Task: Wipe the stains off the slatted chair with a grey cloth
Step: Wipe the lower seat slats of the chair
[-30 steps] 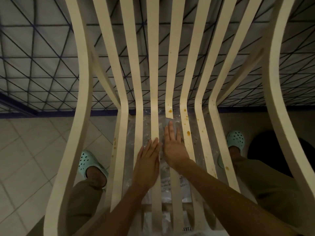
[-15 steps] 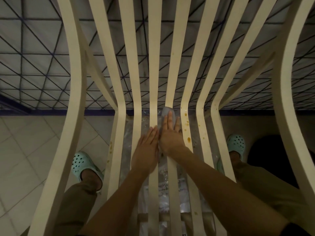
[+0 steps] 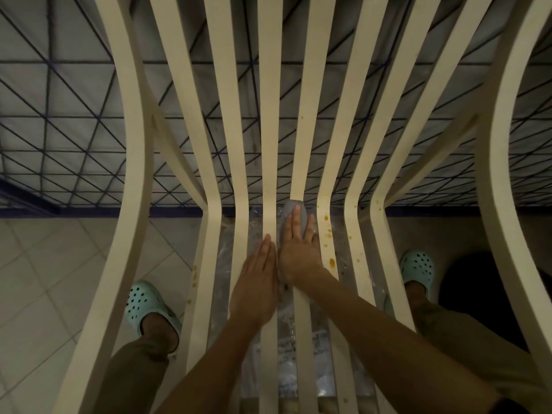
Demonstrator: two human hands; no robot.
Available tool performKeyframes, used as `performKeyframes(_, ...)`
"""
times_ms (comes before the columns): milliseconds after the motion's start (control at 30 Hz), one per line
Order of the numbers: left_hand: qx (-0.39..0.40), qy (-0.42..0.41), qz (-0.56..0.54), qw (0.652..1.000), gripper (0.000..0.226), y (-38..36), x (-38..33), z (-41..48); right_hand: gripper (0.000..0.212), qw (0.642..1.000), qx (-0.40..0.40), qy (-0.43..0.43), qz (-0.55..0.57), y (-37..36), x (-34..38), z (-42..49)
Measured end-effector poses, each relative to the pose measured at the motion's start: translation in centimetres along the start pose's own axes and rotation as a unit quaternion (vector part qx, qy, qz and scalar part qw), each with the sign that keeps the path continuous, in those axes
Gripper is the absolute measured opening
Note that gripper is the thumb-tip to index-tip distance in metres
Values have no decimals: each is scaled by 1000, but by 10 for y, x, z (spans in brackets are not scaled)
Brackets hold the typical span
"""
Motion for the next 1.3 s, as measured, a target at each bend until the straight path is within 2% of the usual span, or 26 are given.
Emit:
performKeyframes(67,1,0,-1,1000,92,-3,-2,-5,77,1000,-3,6,8,-9,-3,-6)
performKeyframes(167,11,9,-6,1000,75,-11,-5,-5,83,999,-3,-15,48,-23,-9,-29)
performKeyframes(267,20,14,24,999,72,-22,8,-9,89,999,0,-27,45,-49,-2,-68)
performKeyframes(400,4,14,-10,1000,67,-14,21,17,93,999,12,-10,41,-53,0,-81)
performKeyframes(500,-9,12,-36,999,56,-7,8,39,96,998,-37,5,52,-42,-13,-90)
performKeyframes(667,33,39,3,999,62,-26,6,-3,79,997,35,34,59,-66,-5,-132)
performKeyframes(767,27,25,15,999,62,-21,-8,-24,81,997,23,47,49,-56,-8,-145)
performKeyframes(933,34,2,-18,999,65,-27,-31,-60,89,995,93,-1,46,-50,-18,-175)
performKeyframes(1100,56,16,-32,998,64,-42,-27,-106,92,994,103,1,49,-73,-9,-217)
performKeyframes(1300,34,20,-52,998,59,-41,-31,-142,94,993,120,2,23,-94,-5,-264)
Point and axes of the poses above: each hand's wrist, its own z-axis towards the middle knuckle, its own y-axis out of the back of the hand, x = y × z, the point moved 3 cm from there along z, towards the middle knuckle, and after that the axes turned 2 degrees about x, right-handed, at the moved point
